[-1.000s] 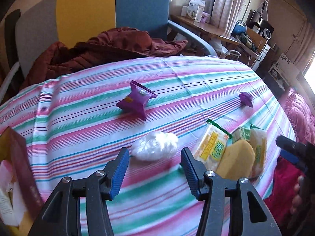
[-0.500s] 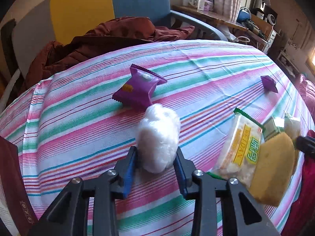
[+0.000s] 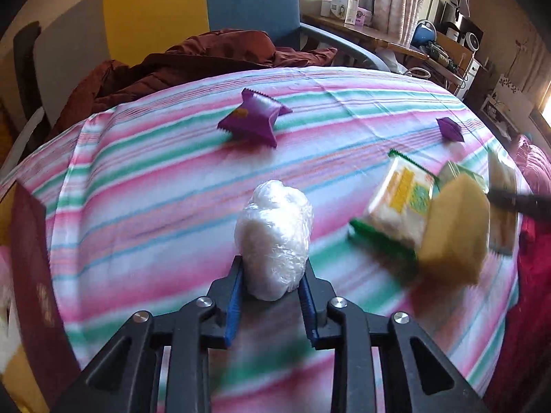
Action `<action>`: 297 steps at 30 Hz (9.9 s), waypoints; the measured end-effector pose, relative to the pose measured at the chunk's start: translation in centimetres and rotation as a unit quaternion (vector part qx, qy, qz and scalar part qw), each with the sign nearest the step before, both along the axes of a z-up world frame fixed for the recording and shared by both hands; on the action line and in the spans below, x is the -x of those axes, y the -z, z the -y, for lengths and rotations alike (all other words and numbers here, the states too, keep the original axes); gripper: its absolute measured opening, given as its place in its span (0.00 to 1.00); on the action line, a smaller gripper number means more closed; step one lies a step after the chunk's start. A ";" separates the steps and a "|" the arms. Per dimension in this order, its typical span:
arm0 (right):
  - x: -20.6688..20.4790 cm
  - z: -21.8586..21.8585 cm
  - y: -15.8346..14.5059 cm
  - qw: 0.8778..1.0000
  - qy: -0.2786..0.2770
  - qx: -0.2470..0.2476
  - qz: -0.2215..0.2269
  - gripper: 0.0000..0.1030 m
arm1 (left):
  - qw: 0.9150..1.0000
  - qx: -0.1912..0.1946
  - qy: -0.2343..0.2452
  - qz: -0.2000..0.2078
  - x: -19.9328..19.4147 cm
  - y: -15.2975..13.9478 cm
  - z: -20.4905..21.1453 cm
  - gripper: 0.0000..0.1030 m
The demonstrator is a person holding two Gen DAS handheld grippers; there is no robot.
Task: Organize objects
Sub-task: 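Carry the bundle into the tray with the left gripper while the right gripper carries the snack bag in, then release the bundle and snack bag in the tray with both grippers, then withdraw both grippers from the tray toward the remaining items, then grasp the purple candy with the left gripper while the right gripper grasps the yellow sponge, then carry the candy to the tray with the left gripper while the right gripper carries the sponge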
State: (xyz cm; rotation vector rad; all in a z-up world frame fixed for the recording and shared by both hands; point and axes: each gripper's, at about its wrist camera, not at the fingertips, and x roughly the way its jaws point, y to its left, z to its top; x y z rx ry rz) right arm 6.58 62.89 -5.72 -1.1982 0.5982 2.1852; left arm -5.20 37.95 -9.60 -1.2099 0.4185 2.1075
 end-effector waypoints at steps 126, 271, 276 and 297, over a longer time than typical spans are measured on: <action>8.1 42.3 -5.8 0.882 -0.458 -0.040 -0.101 1.00 | 0.937 -0.068 -0.313 -0.140 -5.0 -11.6 35.9 0.43; 4.1 4.8 -1.0 0.981 -0.146 0.091 -0.093 0.56 | 1.000 -0.022 -0.005 0.016 -3.9 -0.5 2.9 0.33; 4.5 7.8 -2.5 0.969 -0.211 0.064 -0.110 0.56 | 0.999 -0.037 -0.016 0.000 -5.5 -0.5 4.6 0.33; 5.5 11.3 -0.8 0.963 -0.265 0.023 -0.044 0.57 | 0.998 -0.049 -0.020 -0.028 -5.9 0.1 5.0 0.34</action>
